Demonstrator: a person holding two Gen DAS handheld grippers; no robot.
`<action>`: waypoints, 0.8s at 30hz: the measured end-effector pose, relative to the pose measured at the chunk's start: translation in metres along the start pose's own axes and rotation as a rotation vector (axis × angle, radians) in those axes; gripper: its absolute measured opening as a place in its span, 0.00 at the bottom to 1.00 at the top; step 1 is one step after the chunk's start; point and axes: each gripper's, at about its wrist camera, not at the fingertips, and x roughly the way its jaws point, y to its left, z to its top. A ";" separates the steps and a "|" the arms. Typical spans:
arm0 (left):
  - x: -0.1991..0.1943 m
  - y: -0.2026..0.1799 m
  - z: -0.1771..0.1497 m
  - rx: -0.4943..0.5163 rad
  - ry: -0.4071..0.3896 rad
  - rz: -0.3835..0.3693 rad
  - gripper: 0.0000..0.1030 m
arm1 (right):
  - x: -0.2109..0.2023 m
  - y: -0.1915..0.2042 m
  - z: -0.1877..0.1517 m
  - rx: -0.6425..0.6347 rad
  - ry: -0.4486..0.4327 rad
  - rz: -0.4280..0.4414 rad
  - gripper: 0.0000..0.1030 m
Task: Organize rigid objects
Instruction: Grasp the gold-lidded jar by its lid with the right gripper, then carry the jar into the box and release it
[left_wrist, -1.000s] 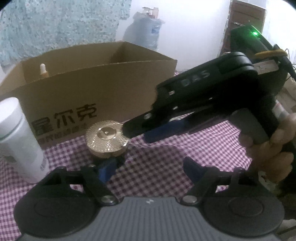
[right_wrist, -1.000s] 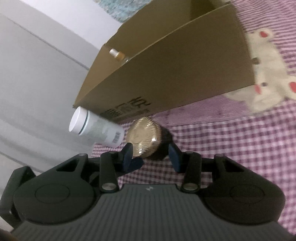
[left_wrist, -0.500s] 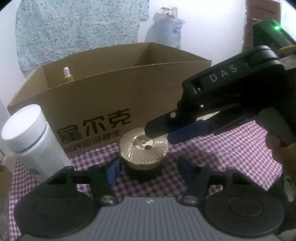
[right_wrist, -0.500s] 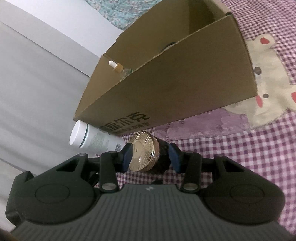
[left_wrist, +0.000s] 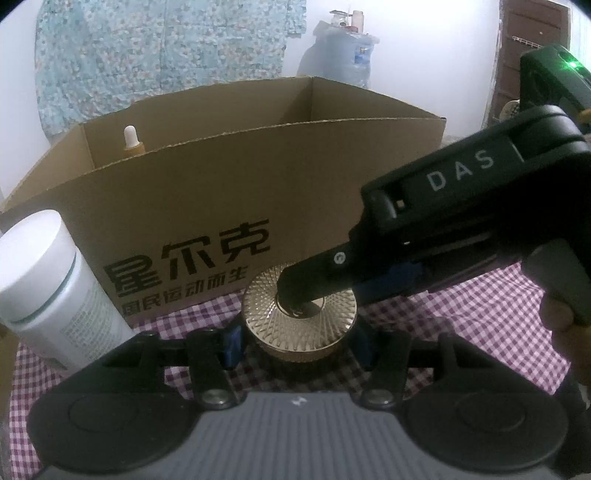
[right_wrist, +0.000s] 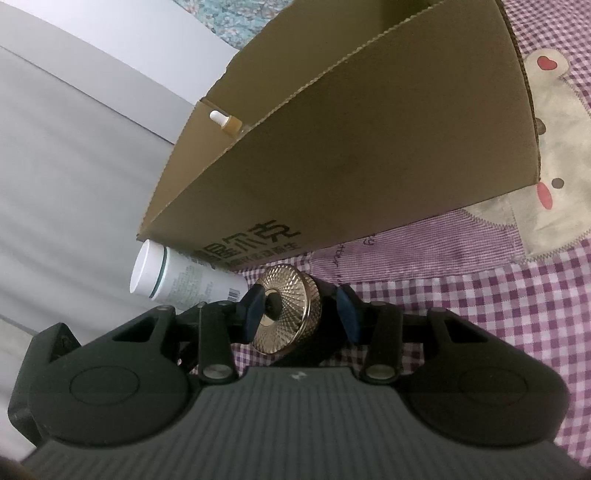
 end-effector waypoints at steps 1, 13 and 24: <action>-0.001 -0.001 0.001 0.000 0.002 -0.001 0.55 | 0.000 0.000 0.000 -0.003 0.000 -0.002 0.41; -0.060 -0.018 0.026 0.038 -0.116 0.021 0.55 | -0.044 0.040 0.006 -0.103 -0.071 0.027 0.41; -0.066 -0.013 0.126 -0.030 -0.233 0.000 0.55 | -0.085 0.096 0.094 -0.331 -0.158 0.039 0.43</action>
